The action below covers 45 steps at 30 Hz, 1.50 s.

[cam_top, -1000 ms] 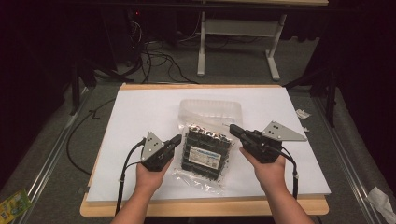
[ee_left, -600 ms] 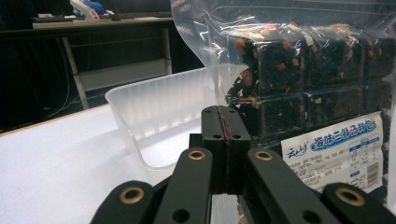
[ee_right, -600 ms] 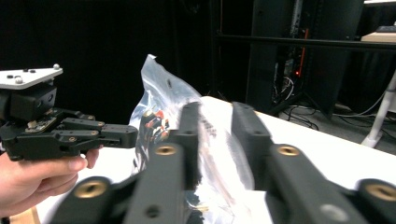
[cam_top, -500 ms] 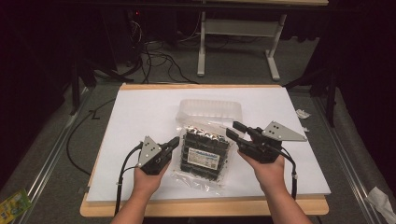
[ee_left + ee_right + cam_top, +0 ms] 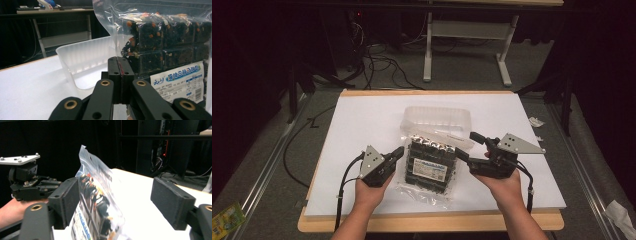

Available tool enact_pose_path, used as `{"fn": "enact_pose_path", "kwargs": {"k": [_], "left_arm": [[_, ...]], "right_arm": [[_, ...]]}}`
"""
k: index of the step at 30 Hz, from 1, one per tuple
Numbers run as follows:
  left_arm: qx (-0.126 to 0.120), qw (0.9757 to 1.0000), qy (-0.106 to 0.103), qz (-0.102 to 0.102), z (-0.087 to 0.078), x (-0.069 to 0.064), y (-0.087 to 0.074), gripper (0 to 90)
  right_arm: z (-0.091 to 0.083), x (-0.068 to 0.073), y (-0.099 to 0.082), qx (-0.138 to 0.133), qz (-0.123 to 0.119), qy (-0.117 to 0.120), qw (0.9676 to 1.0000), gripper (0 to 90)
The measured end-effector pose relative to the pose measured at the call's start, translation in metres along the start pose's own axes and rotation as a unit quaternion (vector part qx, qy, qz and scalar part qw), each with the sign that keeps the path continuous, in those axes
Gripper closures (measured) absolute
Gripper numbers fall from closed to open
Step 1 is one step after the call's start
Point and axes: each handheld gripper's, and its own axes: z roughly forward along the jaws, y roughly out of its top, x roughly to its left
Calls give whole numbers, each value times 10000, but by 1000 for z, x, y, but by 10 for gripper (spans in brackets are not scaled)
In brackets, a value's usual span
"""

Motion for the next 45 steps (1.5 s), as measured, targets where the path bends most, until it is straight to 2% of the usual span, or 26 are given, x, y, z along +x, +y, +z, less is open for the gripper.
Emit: {"fn": "enact_pose_path", "kwargs": {"k": [6, 10, 17, 22, 23, 27, 33, 36, 38, 41, 45], "left_arm": [[20, 10000, -5, 15, 0, 0, 1, 900], [35, 10000, -18, 29, -1, 0, 1, 900], [31, 10000, -9, 46, -2, -1, 2, 900], [41, 10000, -10, 76, -4, -2, 2, 900], [37, 10000, -14, 75, -4, -2, 2, 900], [39, 9999, -22, 97, -5, -2, 2, 900], [31, 10000, -29, 52, -4, -2, 3, 900], [82, 10000, 2, 51, -3, -2, 3, 900], [139, 9999, -15, 12, -3, 0, 3, 899], [181, 9998, -5, -19, -3, 1, 3, 883], [356, 9994, -2, -27, -2, 2, 2, 789]], "right_arm": [[-3, -4, -14, 161, 162, 50, 9997, 189], [-2, -4, -28, 252, 229, 167, 9993, 180], [16, -3, -52, 650, 344, 275, 9969, 207], [29, 5, -63, 855, 236, 229, 9958, 292], [33, 7, -65, 893, 220, 236, 9955, 334], [38, 9, -69, 957, 209, 300, 9947, 401], [44, 12, -72, 983, 161, 656, 9929, 572], [46, 8, -71, 1049, 354, 873, 9900, 655], [44, 7, -71, 1051, 420, 1143, 9870, 700], [43, 10, -70, 1018, 364, 1302, 9856, 735], [41, 13, -69, 1001, 368, 1325, 9854, 745]]}}
